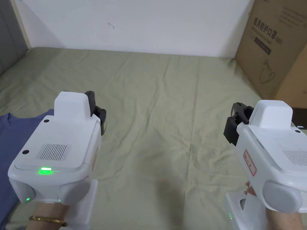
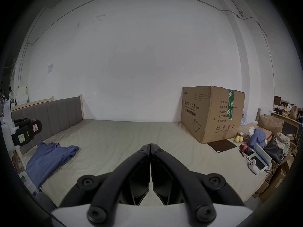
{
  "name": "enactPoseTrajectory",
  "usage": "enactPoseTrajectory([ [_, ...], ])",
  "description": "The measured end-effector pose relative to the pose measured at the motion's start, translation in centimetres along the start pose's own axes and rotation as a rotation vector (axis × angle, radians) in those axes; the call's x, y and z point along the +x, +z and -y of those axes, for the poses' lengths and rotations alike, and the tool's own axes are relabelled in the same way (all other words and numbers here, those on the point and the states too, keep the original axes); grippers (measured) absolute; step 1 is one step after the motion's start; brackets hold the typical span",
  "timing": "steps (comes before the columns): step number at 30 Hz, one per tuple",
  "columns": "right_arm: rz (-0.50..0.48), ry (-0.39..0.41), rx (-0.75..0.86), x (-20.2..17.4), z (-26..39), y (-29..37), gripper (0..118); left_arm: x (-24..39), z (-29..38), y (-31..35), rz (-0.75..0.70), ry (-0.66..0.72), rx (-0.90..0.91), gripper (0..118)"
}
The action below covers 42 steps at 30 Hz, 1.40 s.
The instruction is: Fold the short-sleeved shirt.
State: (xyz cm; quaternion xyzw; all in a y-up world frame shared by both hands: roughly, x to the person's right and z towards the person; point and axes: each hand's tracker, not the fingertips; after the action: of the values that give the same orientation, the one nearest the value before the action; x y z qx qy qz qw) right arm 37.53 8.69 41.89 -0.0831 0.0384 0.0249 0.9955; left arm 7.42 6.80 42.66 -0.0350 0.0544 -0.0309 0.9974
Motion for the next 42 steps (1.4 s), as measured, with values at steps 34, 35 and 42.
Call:
enactPoseTrajectory([
  [34, -0.583, 0.124, 0.034, -20.7, -2.3, -2.9, 0, -16.9, 1.1, 11.7, -0.559, 0.06, -0.036, 0],
  [35, -0.59, 0.128, 0.034, -21.1, -2.3, -3.0, 0, -17.1, 1.2, 11.9, -0.567, 0.062, -0.038, 0],
  [42, -0.629, 0.136, 0.035, -22.8, -2.4, -3.1, 0, -18.3, 1.8, 12.0, -0.593, 0.069, -0.06, 0],
])
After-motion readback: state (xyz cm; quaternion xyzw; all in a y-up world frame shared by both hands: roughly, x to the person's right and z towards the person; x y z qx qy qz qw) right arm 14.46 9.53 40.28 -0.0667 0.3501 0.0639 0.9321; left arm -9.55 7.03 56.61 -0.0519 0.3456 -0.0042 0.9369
